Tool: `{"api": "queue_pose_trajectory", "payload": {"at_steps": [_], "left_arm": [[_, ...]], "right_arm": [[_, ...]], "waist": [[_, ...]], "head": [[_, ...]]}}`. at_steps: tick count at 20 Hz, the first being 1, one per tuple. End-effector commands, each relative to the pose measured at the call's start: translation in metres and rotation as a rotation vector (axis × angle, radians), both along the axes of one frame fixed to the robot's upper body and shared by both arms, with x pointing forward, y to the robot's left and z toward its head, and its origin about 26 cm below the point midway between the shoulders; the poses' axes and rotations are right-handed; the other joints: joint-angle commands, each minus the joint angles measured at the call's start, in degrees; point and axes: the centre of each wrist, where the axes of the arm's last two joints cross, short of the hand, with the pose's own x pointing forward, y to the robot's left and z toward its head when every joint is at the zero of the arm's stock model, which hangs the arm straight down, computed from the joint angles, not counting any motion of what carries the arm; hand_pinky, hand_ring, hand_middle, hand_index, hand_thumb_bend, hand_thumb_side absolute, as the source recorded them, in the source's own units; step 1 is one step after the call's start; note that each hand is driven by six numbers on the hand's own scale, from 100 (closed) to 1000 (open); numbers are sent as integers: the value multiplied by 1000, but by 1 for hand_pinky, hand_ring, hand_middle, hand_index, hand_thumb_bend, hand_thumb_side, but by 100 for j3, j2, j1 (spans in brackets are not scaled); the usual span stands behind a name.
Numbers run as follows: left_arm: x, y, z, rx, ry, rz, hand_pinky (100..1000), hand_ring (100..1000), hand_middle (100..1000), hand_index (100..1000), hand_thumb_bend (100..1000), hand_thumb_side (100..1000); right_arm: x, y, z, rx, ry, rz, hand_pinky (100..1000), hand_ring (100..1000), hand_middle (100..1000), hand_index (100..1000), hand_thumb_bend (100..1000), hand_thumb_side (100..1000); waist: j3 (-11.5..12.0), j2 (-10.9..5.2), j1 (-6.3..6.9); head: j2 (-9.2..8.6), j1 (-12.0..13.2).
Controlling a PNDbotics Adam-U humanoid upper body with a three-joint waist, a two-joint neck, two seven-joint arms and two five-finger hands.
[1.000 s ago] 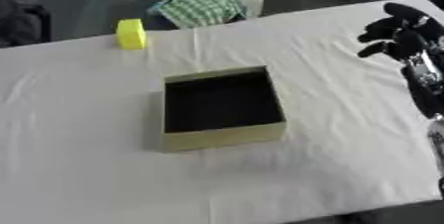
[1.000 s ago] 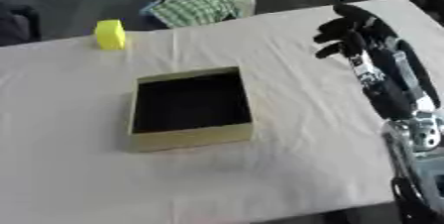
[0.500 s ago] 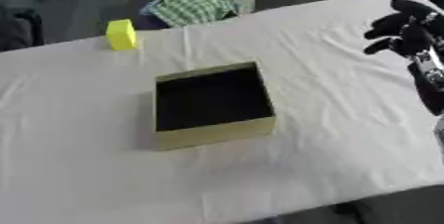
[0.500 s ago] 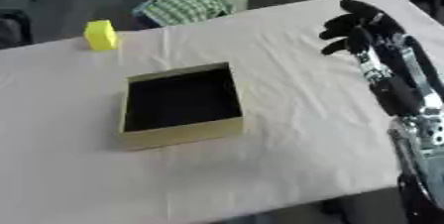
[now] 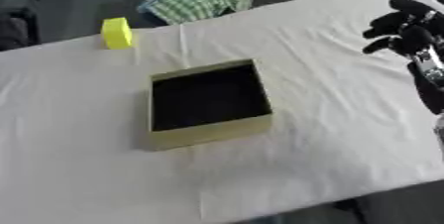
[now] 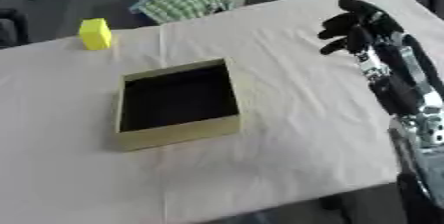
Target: Pick up objects on the table and place them in the box.
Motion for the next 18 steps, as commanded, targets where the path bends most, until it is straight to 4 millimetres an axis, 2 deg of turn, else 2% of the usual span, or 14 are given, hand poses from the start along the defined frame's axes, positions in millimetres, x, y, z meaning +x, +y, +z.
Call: {"api": "queue_pose_trajectory", "payload": {"at_steps": [1,4,8,10,18], "left_arm": [[-2,-1,24,288,105,-43,843,820,853,931,679,682],[-1,-4,29,471,214,-65,832,826,851,934,743,607],[-1,-7,32,573,276,-97,819,826,843,930,804,451],[-1,-8,33,604,291,-110,816,827,842,930,815,413],[-1,-8,33,625,277,-128,817,821,837,928,788,420]], "right_arm": [[1,0,9,-17,-29,14,598,704,679,894,100,656],[1,0,10,-19,-30,15,598,704,679,893,100,656],[1,1,10,-19,-31,16,598,703,677,892,100,657],[1,1,10,-20,-32,18,598,703,677,892,100,658],[1,2,13,-20,-43,21,598,703,677,892,100,657]], "waist": [[7,-64,-16],[2,-54,-23],[5,-38,-24],[7,-26,-20],[-1,39,-40]], "head": [[45,20],[36,16],[49,29],[57,37],[67,140]]}}
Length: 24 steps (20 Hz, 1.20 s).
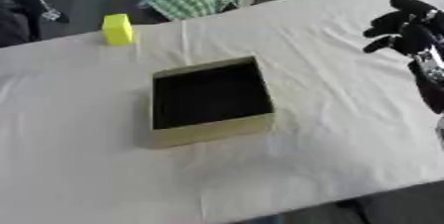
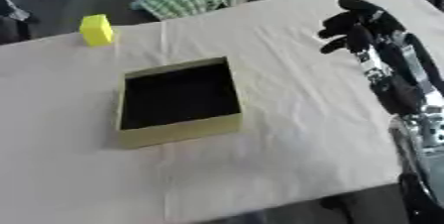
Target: Pick up objects on the table and place them in the box.
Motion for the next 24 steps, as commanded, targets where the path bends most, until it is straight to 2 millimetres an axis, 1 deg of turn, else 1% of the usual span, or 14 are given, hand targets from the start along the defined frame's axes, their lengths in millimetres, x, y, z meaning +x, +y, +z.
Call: {"api": "queue_pose_trajectory", "payload": {"at_steps": [1,4,7,8,12,15,17,21,24], "left_arm": [[-3,4,18,4,-54,-4,816,821,837,927,779,425],[-4,4,19,-7,-87,-11,817,813,831,920,759,426],[-5,5,22,-36,-139,-33,818,808,827,915,744,426],[-5,5,24,-40,-153,-40,818,806,824,912,734,410],[-7,6,32,-51,-200,-64,820,801,820,908,711,398],[-10,7,40,-46,-234,-72,816,799,816,905,711,393],[-11,7,45,-33,-255,-77,814,798,815,905,706,392],[-12,5,53,-19,-298,-89,813,795,813,902,696,379],[-13,4,60,-18,-328,-104,813,793,811,901,696,376]], "right_arm": [[0,0,12,-12,-41,11,598,703,678,892,100,656],[-1,0,15,-9,-56,15,598,704,678,892,100,656],[-2,1,18,-8,-67,16,598,703,677,892,100,658],[-3,1,18,-9,-71,16,598,703,677,893,100,658],[-4,3,24,-8,-98,19,597,703,676,893,100,662],[-6,4,27,-6,-116,21,596,703,676,893,100,664],[-7,5,30,-3,-129,23,596,703,676,893,100,664],[-8,6,33,3,-143,22,596,703,676,893,100,665],[-8,6,34,4,-146,19,596,703,675,893,100,666]], "waist": [[-4,-56,-51],[-18,2,-80],[-22,96,-109],[-24,137,-118],[-42,369,-140],[-53,540,-155],[-39,628,-174],[-21,731,-203],[-4,787,-208]], "head": [[50,76],[34,158],[-17,213],[-34,222],[-111,243],[-151,255],[-170,272],[-250,271],[-351,270]]}}
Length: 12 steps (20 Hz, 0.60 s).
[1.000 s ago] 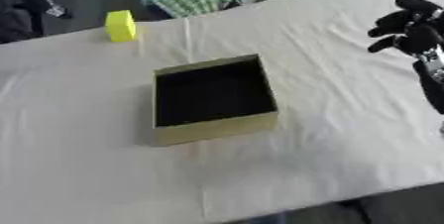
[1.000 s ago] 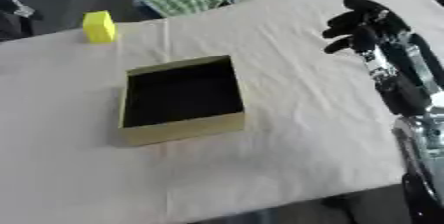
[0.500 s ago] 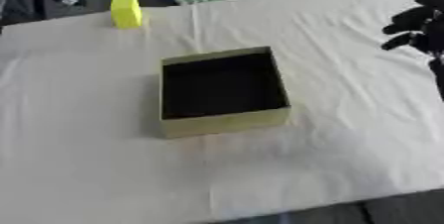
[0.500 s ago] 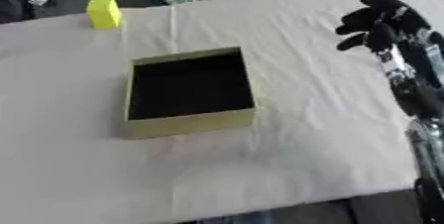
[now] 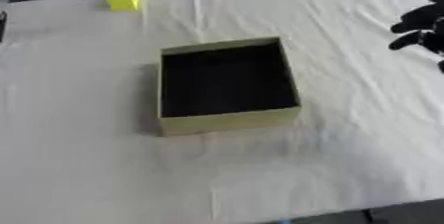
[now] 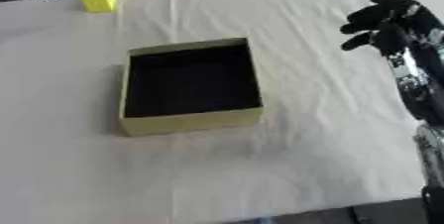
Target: Pick up objects on the table and place them in the box.
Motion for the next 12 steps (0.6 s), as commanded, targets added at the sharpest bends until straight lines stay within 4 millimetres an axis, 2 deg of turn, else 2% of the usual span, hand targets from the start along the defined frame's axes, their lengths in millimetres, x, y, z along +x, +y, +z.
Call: {"api": "queue_pose_trajectory", "payload": {"at_steps": [1,8,12], "left_arm": [[-10,9,32,21,-90,7,813,793,810,900,698,376],[-13,9,42,26,-121,-10,813,790,806,898,693,367],[-14,11,44,33,-123,-6,812,790,806,897,689,361]], "right_arm": [[-3,0,12,-5,-46,-5,596,703,675,893,100,667],[-2,1,13,-7,-52,-8,595,702,675,893,100,673],[-2,2,15,-8,-59,-6,594,702,674,893,100,677]], "waist": [[19,-67,-22],[-25,79,37],[-81,178,58]], "head": [[-181,5],[-676,-60],[-862,-70]]}}
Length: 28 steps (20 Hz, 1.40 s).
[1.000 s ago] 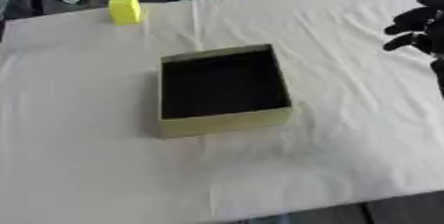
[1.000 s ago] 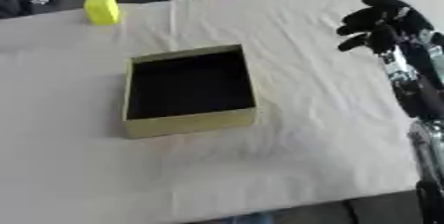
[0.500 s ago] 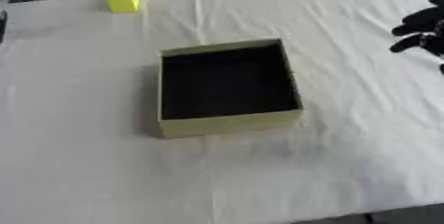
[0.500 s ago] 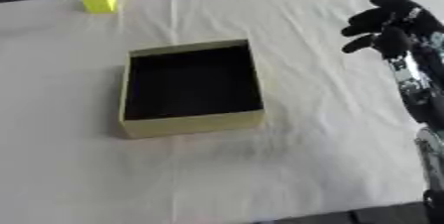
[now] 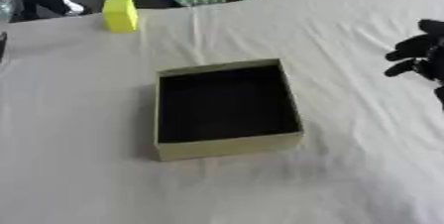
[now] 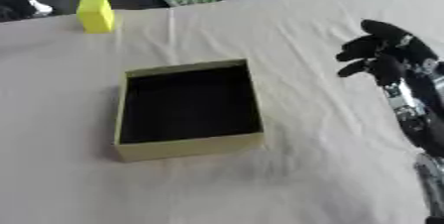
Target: Pick up objects on the table and place them in the box.
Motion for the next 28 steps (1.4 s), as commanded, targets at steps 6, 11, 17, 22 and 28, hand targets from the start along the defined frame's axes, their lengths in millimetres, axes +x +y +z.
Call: {"api": "queue_pose_trajectory", "payload": {"at_steps": [6,11,17,22,28], "left_arm": [[-11,14,28,13,-73,23,814,786,802,894,676,355],[-12,13,32,14,-87,13,815,785,800,891,672,347],[-14,14,32,13,-89,16,810,774,788,880,639,331],[-13,15,30,-9,-93,21,807,757,773,861,566,293],[-13,16,27,-26,-92,22,809,749,766,853,543,288]], "right_arm": [[-3,2,13,-10,-52,-1,594,702,673,893,100,682],[-2,3,15,-10,-59,0,594,702,671,893,100,686],[-2,4,16,-11,-66,-1,594,702,670,893,100,689],[-2,5,17,-11,-70,1,594,702,670,892,100,693],[-2,7,18,-12,-76,6,594,702,669,892,100,696]], "waist": [[-98,88,7],[-167,233,36],[-238,363,66],[-274,453,71],[-341,570,81]], "head": [[-354,13],[-577,46],[-749,68],[-783,113],[-819,155]]}}
